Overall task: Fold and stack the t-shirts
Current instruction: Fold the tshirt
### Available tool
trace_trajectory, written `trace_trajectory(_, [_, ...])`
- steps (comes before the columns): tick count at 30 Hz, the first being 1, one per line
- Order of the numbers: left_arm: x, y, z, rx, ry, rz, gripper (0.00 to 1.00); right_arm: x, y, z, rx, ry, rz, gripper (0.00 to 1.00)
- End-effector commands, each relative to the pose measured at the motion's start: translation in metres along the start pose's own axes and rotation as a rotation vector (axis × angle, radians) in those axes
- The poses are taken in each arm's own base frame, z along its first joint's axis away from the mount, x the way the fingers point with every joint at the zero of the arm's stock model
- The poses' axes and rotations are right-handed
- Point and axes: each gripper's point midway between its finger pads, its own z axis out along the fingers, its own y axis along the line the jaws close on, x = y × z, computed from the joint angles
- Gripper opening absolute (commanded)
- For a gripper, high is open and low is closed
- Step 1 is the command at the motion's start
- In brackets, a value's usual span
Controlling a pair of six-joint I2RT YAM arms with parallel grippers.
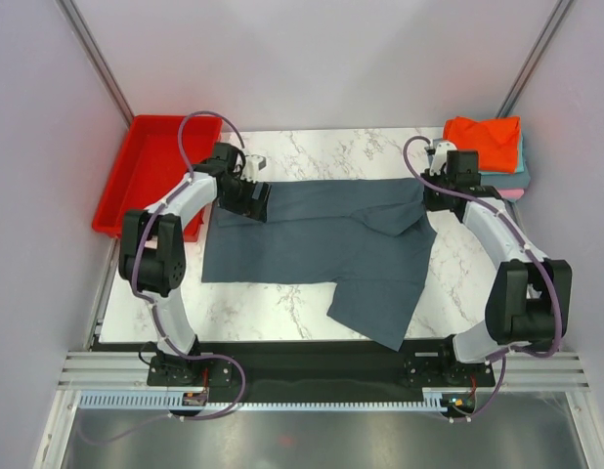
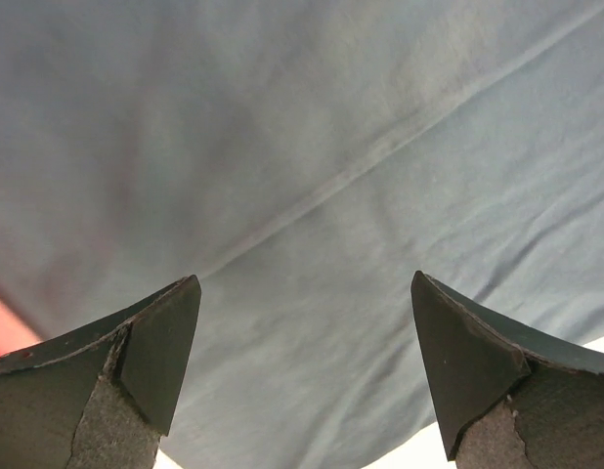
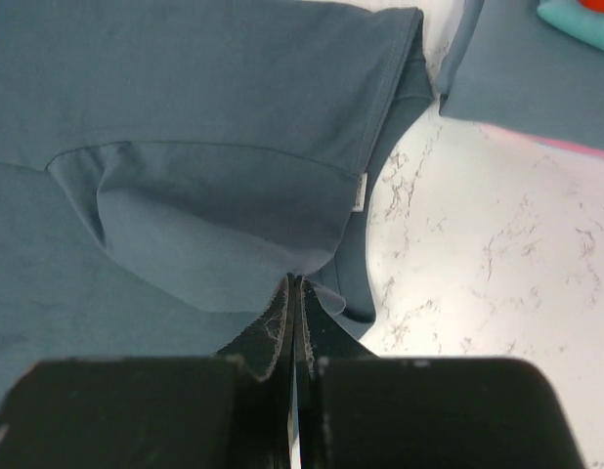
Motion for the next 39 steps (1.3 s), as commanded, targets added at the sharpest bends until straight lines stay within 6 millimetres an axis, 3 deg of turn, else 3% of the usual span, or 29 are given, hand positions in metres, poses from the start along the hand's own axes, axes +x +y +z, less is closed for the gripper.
trace_trajectory(1, [0.004,-0.011,0.006,0.066,0.028,-0.074,0.95,-0.030,-0.004,0.005,-0.002,-0.066,-0.022,0.00])
trace_trajectory(4, [0.001,-0.001,0.014,0.036,0.036,-0.084,0.95,-0.039,-0.005,0.017,-0.006,-0.070,-0.022,0.00])
trace_trajectory(10, [0.002,0.012,0.023,-0.009,0.058,-0.115,0.95,-0.032,-0.007,0.030,0.007,-0.056,0.008,0.00])
trace_trajectory(21, [0.019,0.049,0.027,-0.078,0.090,-0.178,0.96,-0.022,-0.019,0.032,0.064,-0.028,-0.028,0.00])
trace_trajectory(27, [0.024,0.056,0.031,-0.096,0.105,-0.185,0.96,-0.028,-0.021,0.036,0.074,-0.032,-0.037,0.00])
trace_trajectory(32, [0.023,0.066,0.033,-0.126,0.109,-0.199,0.96,-0.018,-0.023,0.036,0.080,-0.013,-0.056,0.02])
trace_trajectory(33, [0.021,0.066,0.032,-0.123,0.110,-0.200,0.96,-0.017,-0.026,0.034,0.097,-0.010,-0.061,0.06])
trace_trajectory(34, [0.019,0.065,0.032,-0.117,0.104,-0.199,0.96,-0.017,-0.028,0.032,0.108,-0.013,-0.076,0.31])
trace_trajectory(36, [0.014,0.063,0.030,-0.104,0.093,-0.204,0.96,-0.026,-0.039,0.020,0.175,-0.032,-0.110,0.63])
trace_trajectory(39, [0.008,0.060,0.027,-0.091,0.080,-0.205,0.96,-0.049,-0.035,-0.006,0.211,-0.108,-0.231,0.74])
